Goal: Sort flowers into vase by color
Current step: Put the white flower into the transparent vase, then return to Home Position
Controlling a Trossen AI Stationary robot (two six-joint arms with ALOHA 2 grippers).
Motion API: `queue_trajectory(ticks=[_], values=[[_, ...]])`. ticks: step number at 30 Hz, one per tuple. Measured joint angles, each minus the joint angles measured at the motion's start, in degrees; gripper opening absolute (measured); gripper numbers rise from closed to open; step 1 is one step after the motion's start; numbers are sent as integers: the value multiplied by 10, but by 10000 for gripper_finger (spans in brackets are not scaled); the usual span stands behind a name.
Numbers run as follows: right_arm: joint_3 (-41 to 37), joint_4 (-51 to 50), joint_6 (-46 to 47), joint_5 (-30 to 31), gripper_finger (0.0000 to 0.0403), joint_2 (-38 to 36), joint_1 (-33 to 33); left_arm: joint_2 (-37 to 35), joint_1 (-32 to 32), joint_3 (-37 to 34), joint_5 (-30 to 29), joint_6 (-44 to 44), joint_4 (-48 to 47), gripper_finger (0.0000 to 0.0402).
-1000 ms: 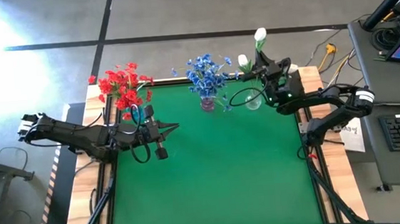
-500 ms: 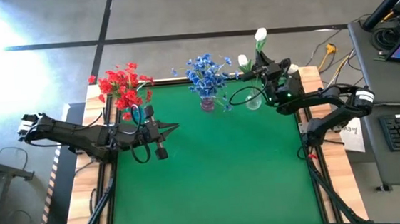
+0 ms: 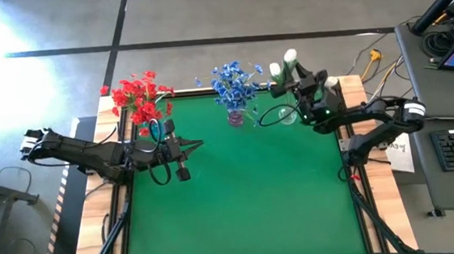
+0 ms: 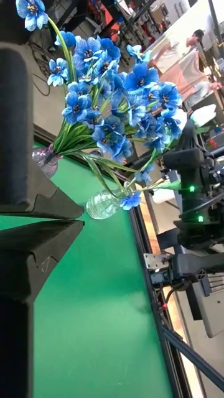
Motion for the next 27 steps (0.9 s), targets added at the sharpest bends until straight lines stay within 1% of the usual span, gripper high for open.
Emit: queue_trajectory(ticks=[4,10,15,18,21,24,26,27], values=[[0,-8,-31,55,179,-13,31,0,0,0,0,0,0,0],[10,-64,-72,128,225,-41,89,0,0,0,0,0,0,0],[34,-80,-115,237,258,-49,125,0,1,0,0,0,0,0],[45,-81,-152,284,275,-55,145,0,0,0,0,-3,-1,0],[53,-81,-180,315,289,-63,167,0,0,0,0,-6,-3,0],[61,-81,-201,330,299,-74,189,0,0,-1,1,-13,-12,0],[68,-82,-210,338,303,-79,206,0,0,-2,17,-17,-15,0],[72,-82,-219,344,304,-81,214,0,0,-3,43,-17,-15,0]])
